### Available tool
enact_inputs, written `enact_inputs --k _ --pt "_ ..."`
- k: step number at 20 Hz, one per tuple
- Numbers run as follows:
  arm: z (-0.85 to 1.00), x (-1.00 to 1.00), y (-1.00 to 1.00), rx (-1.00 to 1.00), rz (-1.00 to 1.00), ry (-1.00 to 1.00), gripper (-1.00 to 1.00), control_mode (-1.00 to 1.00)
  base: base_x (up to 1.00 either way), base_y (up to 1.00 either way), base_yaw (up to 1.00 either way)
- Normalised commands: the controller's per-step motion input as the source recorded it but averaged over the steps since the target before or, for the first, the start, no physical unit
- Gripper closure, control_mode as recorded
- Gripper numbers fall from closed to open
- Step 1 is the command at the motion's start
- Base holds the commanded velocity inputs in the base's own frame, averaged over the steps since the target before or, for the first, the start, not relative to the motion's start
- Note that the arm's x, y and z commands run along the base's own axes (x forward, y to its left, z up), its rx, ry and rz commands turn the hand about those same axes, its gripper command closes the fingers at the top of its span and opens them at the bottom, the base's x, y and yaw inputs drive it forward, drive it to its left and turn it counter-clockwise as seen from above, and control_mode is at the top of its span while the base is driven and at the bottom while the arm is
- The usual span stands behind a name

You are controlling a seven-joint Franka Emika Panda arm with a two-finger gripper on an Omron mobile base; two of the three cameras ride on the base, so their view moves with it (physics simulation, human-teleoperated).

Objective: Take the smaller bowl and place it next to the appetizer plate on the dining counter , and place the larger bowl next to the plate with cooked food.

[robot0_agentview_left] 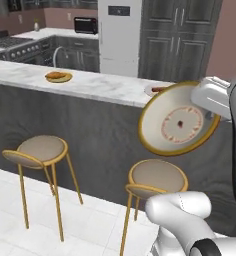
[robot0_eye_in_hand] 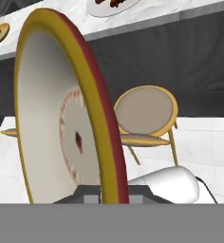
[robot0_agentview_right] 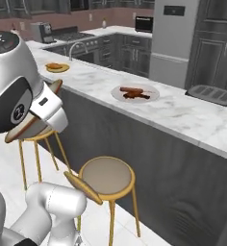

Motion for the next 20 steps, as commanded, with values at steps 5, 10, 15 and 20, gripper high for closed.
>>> enact_inputs --k 5,10,15,20 --pt "0.0 0.0 0.0 0.0 0.0 0.0 1.0 1.0 0.52 -0.21 -0.54" --pt "0.0 0.0 0.0 0.0 0.0 0.0 1.0 1.0 0.72 -0.06 -0.52" --pt "0.0 0.0 0.0 0.0 0.0 0.0 1.0 1.0 0.98 0.0 -0.4" --pt "0.0 0.0 0.0 0.0 0.0 0.0 1.0 1.0 1.0 -0.03 -0.13"
